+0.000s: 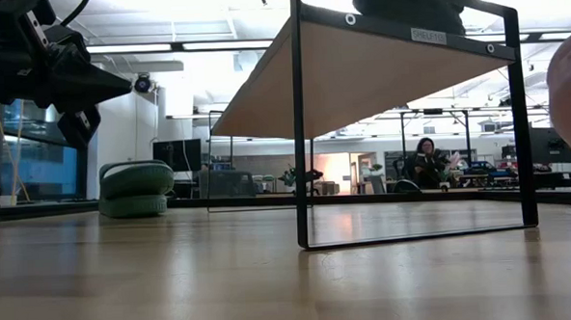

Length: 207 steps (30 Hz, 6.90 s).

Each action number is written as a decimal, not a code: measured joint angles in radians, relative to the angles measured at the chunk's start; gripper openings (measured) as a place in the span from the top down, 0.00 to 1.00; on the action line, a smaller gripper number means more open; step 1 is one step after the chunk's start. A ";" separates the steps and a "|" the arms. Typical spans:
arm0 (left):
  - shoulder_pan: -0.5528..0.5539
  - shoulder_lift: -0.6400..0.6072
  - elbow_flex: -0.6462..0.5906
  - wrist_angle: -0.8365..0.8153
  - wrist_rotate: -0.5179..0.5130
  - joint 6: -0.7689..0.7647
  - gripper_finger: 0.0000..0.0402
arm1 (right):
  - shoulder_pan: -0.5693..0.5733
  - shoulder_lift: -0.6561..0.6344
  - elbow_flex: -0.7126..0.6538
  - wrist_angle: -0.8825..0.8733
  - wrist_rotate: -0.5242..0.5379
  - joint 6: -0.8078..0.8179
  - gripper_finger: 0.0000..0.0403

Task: Pick and place slides into the shelf
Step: Put the black pair of slides on the shelf

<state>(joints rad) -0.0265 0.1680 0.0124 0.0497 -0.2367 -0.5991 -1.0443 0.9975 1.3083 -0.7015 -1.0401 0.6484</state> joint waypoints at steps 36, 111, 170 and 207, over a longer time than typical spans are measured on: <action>0.000 0.000 0.000 0.000 0.000 0.000 1.00 | 0.000 0.124 0.406 -0.320 0.166 -0.303 1.00; 0.000 0.000 0.000 -0.024 0.138 0.048 1.00 | 0.831 0.512 0.312 0.060 0.679 0.193 1.00; 0.000 0.000 0.000 -0.032 0.181 0.069 1.00 | 0.867 0.382 -0.132 0.535 0.733 0.504 1.00; 0.000 0.000 0.000 -0.037 0.204 0.072 1.00 | 0.903 0.456 -0.132 0.503 0.752 0.466 1.00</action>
<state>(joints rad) -0.0265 0.1680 0.0124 0.0132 -0.0325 -0.5275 -0.1411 1.4536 1.1767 -0.1986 -0.2886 1.1140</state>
